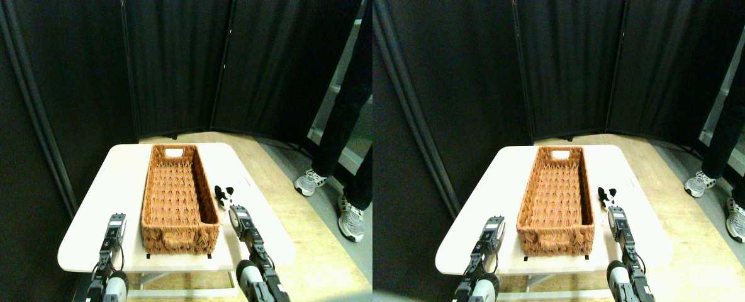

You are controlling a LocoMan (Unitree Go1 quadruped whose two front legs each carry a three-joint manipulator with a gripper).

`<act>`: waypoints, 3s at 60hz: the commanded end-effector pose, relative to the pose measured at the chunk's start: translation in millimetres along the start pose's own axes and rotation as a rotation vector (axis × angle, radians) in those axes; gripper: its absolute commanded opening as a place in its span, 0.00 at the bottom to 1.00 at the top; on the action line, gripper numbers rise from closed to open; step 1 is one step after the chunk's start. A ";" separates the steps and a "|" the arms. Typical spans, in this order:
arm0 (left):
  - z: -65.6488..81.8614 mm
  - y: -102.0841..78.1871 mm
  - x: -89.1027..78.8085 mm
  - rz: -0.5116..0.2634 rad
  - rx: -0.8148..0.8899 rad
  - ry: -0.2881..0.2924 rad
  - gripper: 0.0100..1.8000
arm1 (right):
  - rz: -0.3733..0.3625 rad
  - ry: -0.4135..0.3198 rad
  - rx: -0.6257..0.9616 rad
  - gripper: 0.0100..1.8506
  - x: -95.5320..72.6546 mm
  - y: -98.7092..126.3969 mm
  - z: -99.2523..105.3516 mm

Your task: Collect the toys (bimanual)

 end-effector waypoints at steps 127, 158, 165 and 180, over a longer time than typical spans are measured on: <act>31.2 20.9 19.4 -0.054 -0.128 -0.271 0.00 | 0.039 -0.153 0.845 0.07 41.0 -9.7 24.5; 25.1 24.0 36.0 -0.062 -0.330 -0.227 0.03 | -0.029 -0.039 1.138 0.17 40.1 0.3 15.0; 24.7 22.9 35.1 -0.046 -0.329 -0.218 0.07 | -0.022 0.018 1.165 0.23 44.3 0.9 13.7; 23.5 20.5 35.5 -0.041 -0.307 -0.212 0.08 | -0.032 0.117 1.338 0.35 56.5 0.6 11.1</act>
